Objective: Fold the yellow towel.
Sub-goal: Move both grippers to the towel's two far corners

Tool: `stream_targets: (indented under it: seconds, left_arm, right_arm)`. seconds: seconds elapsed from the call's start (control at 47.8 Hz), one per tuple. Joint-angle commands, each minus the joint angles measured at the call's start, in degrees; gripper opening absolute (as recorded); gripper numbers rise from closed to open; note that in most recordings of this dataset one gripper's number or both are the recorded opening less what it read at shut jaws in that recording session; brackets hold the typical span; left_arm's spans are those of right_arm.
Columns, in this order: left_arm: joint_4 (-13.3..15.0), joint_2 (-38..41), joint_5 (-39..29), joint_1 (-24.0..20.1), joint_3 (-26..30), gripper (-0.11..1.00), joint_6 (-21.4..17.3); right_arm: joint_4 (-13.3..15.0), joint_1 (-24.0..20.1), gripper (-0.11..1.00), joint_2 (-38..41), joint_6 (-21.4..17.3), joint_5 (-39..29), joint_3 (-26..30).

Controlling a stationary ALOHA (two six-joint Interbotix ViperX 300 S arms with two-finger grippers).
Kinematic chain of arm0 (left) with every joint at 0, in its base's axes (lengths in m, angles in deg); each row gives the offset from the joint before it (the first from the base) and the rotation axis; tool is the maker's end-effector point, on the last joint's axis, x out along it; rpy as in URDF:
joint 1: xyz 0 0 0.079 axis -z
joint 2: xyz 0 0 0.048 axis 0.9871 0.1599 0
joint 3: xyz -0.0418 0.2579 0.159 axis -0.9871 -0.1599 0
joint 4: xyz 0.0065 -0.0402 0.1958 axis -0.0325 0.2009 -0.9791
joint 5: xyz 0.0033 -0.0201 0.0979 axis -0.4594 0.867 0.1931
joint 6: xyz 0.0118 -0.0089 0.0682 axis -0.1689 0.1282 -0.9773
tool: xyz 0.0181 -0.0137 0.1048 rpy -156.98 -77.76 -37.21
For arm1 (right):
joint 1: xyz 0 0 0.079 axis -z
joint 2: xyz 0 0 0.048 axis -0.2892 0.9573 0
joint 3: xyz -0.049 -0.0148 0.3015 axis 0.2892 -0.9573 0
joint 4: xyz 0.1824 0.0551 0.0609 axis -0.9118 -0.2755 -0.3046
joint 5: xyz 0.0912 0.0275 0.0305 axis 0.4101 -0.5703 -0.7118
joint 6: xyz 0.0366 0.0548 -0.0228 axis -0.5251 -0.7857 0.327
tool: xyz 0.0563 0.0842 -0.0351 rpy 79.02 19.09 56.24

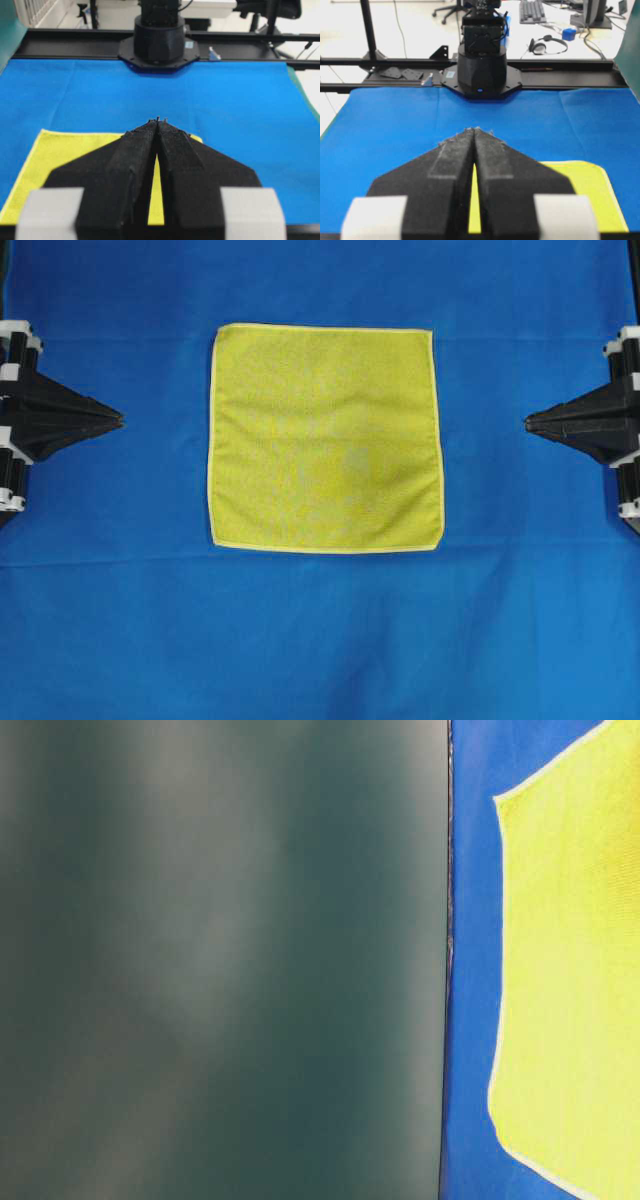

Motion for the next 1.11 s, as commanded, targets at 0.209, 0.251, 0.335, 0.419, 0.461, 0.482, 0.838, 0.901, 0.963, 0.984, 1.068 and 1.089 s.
stream_targets:
  seconds: [0.209, 0.251, 0.335, 0.419, 0.461, 0.482, 0.838, 0.901, 0.963, 0.984, 1.068, 1.089]
  left_arm:
    - [1.4, 1.4, -3.1, -4.7, 1.1, 0.0, 0.3]
    - [1.4, 2.1, -3.0, -6.2, 1.1, 0.0, 0.3]
    - [1.4, 4.2, -2.5, -8.9, 1.1, 0.0, -0.4]
    - [1.4, 6.7, -2.1, -11.3, 1.0, 0.0, -0.7]
    - [1.4, 8.3, -1.9, -12.7, 1.1, 0.0, -0.9]
    - [1.4, 9.1, -1.8, -13.4, 1.1, 0.01, -1.0]
    - [1.4, 26.0, 1.6, -22.9, 3.3, 0.64, -1.1]
    - [1.4, 29.9, 2.8, -24.4, 4.1, 0.79, -1.1]
    - [1.4, 34.6, 4.0, -25.8, 5.4, 0.86, -1.5]
    - [1.4, 35.9, 4.3, -26.2, 5.8, 0.86, -1.7]
    - [1.4, 40.9, 5.2, -27.4, 7.7, 0.85, -2.4]
    - [1.4, 42.1, 5.3, -27.7, 8.3, 0.85, -2.5]
  right_arm:
    - [-0.4, 6.4, 0.0, 3.7, -0.2, -6.7, 4.9]
    - [-0.4, 8.3, 0.0, 4.9, -0.5, -8.1, 5.4]
    - [-0.4, 12.0, 0.0, 8.2, -1.2, -10.3, 6.6]
    - [-0.2, 15.7, 0.0, 12.4, -1.1, -11.7, 7.8]
    - [-0.2, 17.4, 0.0, 14.4, -1.0, -11.9, 8.3]
    - [-0.1, 18.3, 0.0, 15.5, -1.0, -11.9, 8.3]
    - [2.0, 27.6, 0.44, 33.2, -0.4, -15.1, 14.5]
    - [2.9, 28.2, 0.6, 36.2, -0.4, -16.0, 15.8]
    - [3.8, 28.8, 0.62, 39.0, -0.4, -16.3, 16.9]
    - [4.0, 29.1, 0.61, 40.0, -0.4, -16.3, 17.2]
    - [4.8, 29.9, 0.58, 43.7, -0.4, -16.1, 18.4]
    - [5.0, 30.1, 0.58, 44.6, -0.4, -16.1, 18.6]
